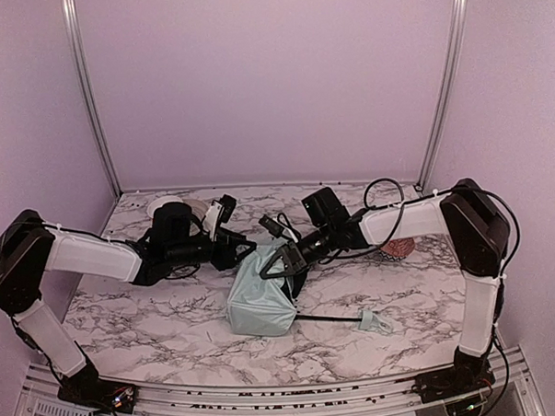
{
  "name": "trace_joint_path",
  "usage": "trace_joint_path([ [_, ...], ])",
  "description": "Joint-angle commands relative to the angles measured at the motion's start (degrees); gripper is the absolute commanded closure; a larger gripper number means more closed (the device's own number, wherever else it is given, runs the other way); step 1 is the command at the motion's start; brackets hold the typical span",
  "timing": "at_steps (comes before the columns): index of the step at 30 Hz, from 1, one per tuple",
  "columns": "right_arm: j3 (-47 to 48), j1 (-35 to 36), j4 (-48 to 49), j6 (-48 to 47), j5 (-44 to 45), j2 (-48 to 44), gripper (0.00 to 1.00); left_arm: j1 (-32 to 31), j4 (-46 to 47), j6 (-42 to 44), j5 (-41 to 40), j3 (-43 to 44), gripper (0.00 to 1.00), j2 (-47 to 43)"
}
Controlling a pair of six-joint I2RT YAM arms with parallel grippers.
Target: Put away the umbrella
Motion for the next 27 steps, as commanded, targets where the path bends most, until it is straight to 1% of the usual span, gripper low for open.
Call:
trace_joint_path([
  [1, -2.4, 1.5, 0.7, -3.9, -2.8, -4.2, 1.00, 7.7, 1.4, -6.1, 2.3, 3.7, 0.48, 0.5],
  [3, -2.5, 2.6, 0.7, -5.0, -3.2, -5.0, 1.00, 9.6, -1.2, -6.1, 3.2, 7.1, 0.39, 4.0],
  [4, -2.2, 3.2, 0.6, -5.5, -3.5, -4.9, 1.00, 9.8, -4.2, -5.1, 3.2, 9.6, 0.37, 6.6],
  [6, -1.2, 4.0, -0.3, -6.3, -4.1, -4.7, 1.00, 9.3, -9.3, -2.4, 4.4, 16.2, 0.32, 12.2],
  [9, 0.6, 4.9, -2.2, -7.7, -4.2, -4.4, 1.00, 7.2, -13.2, 1.3, 4.3, 20.5, 0.22, 17.9],
  [13, 2.1, 5.4, -4.0, -8.5, -4.4, -5.1, 1.00, 5.0, -16.7, 4.8, 3.7, 22.5, 0.20, 21.7],
  [15, 2.8, 5.6, -4.3, -8.8, -4.7, -5.8, 1.00, 4.3, -18.0, 5.8, 2.7, 22.8, 0.23, 22.7],
  [16, 3.1, 5.7, -4.5, -8.9, -4.7, -6.2, 1.00, 3.8, -18.7, 6.3, 2.7, 22.8, 0.27, 23.1],
  [20, 4.6, 5.1, -2.7, -8.5, -3.5, -7.4, 1.00, 2.8, -19.1, 6.6, 3.7, 21.2, 0.44, 23.1],
  [21, 4.6, 4.6, -1.0, -7.0, -3.1, -7.3, 1.00, 1.1, -19.0, 6.5, 3.8, 20.4, 0.48, 23.1],
  [24, 3.9, 1.5, 4.3, -2.8, -0.1, -5.6, 1.00, 0.8, -19.0, 4.8, 2.7, 18.9, 0.59, 23.0],
  [27, 3.3, -2.2, 7.9, 1.3, 4.7, -2.4, 1.00, 1.1, -18.9, 3.8, 2.3, 18.1, 0.64, 23.2],
])
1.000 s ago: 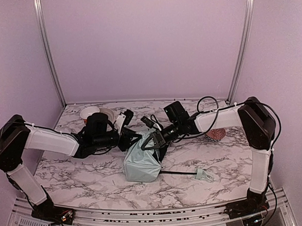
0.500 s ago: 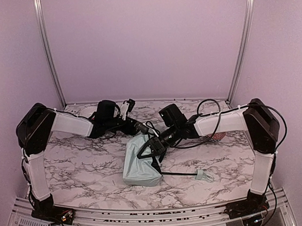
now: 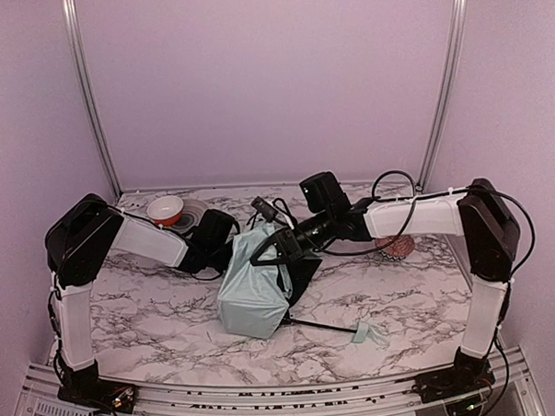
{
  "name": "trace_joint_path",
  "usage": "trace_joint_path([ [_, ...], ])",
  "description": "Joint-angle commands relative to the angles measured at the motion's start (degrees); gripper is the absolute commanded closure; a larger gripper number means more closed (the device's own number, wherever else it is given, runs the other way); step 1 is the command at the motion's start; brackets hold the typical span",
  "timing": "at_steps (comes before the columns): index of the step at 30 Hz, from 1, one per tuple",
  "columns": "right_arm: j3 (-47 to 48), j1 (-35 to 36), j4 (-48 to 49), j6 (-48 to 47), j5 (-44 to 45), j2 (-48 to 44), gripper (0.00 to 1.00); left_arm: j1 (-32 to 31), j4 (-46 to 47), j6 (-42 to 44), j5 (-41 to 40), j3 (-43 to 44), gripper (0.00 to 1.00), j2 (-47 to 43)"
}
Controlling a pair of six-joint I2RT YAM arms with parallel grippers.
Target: Put away the umbrella
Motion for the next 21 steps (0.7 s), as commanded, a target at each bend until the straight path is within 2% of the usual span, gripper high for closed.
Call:
trace_joint_path([
  [1, 1.3, -5.8, 8.2, 6.7, 7.8, 4.1, 1.00, -0.3, -1.9, -0.9, -0.2, -2.1, 0.65, -0.1],
  [4, 1.3, -7.4, 8.0, 6.7, 11.3, 8.1, 1.00, 0.0, -1.0, -1.5, -1.6, -3.0, 0.66, -0.5],
  [7, 0.6, -8.0, 9.2, 7.5, 11.1, 11.8, 1.00, 0.5, 0.4, -3.8, -3.9, -3.6, 0.66, -0.4],
  [10, 0.0, -8.1, 9.8, 7.7, 9.9, 14.7, 1.00, 3.1, 1.4, -6.3, -7.9, -4.1, 0.61, -0.5],
  [13, -0.5, -8.0, 9.5, 7.9, 8.3, 17.5, 1.00, 3.8, 3.3, -7.2, -11.7, -4.9, 0.52, -1.2],
  [16, -0.8, -8.0, 8.3, 6.9, 7.2, 19.1, 1.00, 5.0, 5.8, -9.1, -16.7, -6.0, 0.37, -2.4],
  [21, 0.1, -8.0, 5.4, 4.8, 4.9, 20.6, 1.00, 8.0, 14.6, -11.1, -23.3, -11.0, 0.22, -8.0],
])
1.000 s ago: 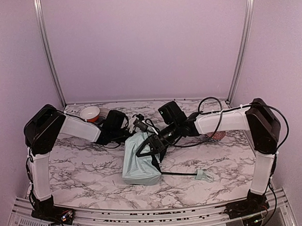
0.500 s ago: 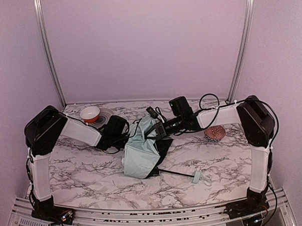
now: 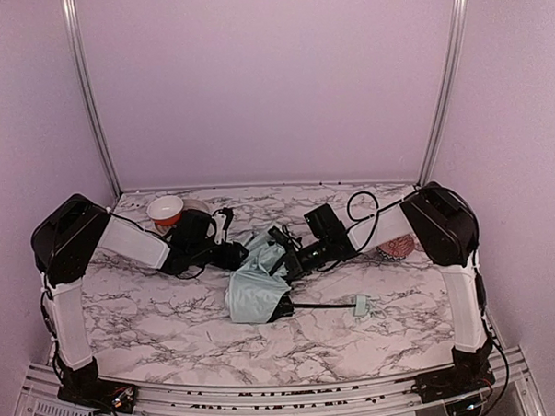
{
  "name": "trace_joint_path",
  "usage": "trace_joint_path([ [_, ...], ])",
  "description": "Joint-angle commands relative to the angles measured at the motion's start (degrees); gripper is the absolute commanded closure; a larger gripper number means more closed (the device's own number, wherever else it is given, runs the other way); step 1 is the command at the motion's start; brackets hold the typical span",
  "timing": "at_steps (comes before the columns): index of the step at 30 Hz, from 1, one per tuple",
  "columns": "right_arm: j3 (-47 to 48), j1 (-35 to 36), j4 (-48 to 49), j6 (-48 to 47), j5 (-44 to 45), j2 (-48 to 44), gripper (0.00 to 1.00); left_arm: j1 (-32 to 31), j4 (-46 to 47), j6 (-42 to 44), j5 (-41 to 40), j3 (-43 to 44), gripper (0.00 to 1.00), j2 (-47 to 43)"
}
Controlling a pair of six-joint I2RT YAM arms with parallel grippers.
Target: Put away the umbrella
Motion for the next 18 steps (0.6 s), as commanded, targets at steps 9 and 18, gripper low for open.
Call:
trace_joint_path([
  [9, 6.9, 0.1, -11.2, -7.3, -3.3, 3.1, 1.00, 3.7, 13.0, 14.0, 5.6, -15.7, 0.33, -23.7],
  [18, 11.3, 0.3, -9.9, -4.6, -6.3, 3.2, 1.00, -10.2, -10.2, 44.2, 18.8, -18.1, 0.22, -31.4],
])
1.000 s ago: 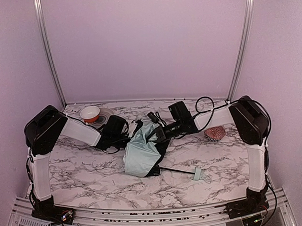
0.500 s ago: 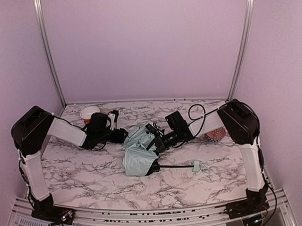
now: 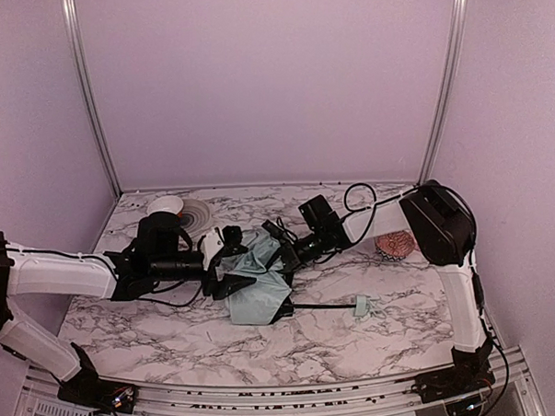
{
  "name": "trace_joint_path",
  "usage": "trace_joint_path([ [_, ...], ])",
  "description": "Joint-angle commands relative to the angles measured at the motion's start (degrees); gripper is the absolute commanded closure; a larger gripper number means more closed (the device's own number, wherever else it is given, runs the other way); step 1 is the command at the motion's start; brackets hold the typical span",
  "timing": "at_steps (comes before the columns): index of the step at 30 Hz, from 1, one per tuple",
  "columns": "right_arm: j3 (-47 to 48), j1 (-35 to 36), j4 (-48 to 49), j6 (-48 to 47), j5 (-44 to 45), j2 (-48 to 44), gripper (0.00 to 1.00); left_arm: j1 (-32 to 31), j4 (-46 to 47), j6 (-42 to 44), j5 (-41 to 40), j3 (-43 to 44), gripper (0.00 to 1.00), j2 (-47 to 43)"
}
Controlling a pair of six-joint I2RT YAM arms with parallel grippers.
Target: Put away the umbrella
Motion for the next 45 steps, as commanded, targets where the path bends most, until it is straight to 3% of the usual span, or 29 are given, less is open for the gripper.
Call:
trace_joint_path([
  [1, 4.1, 0.4, -0.6, 0.9, -1.9, 1.5, 1.00, -1.4, -13.2, 14.4, -0.5, 2.0, 0.22, 3.0],
  [6, 6.5, 0.6, 0.2, 2.4, -2.5, 3.0, 0.98, -1.5, -15.8, 16.9, -6.5, 8.7, 0.22, 9.6],
  [10, 7.9, 0.6, 0.2, 3.8, -1.6, 4.4, 0.95, -2.0, -26.3, 19.6, -5.4, 14.8, 0.21, 15.3],
  [17, 14.7, -2.8, -11.3, 2.1, 11.7, 3.2, 0.74, -4.2, -29.2, 19.7, -2.5, 11.3, 0.21, 16.1],
  [23, 13.5, -4.8, -28.4, -10.1, 23.3, -7.7, 0.54, -5.0, -29.7, 18.5, -3.9, 11.3, 0.23, 18.1],
  [27, 4.0, -4.6, -38.0, -17.6, 23.6, -14.6, 0.51, -5.2, -29.2, 18.2, -4.2, 10.8, 0.23, 18.5],
  [32, -8.3, -0.8, -38.9, -23.0, 19.4, -20.8, 0.49, -5.4, -28.2, 18.1, -4.9, 9.1, 0.23, 17.3],
  [40, -8.5, 3.8, -40.3, -28.8, 24.1, -15.1, 0.46, -5.9, -25.8, 16.1, -6.3, 8.1, 0.22, 16.0],
  [45, -12.0, 5.4, -37.5, -29.8, 26.7, -16.1, 0.51, -5.9, -23.1, 14.0, -6.6, 6.9, 0.22, 14.6],
])
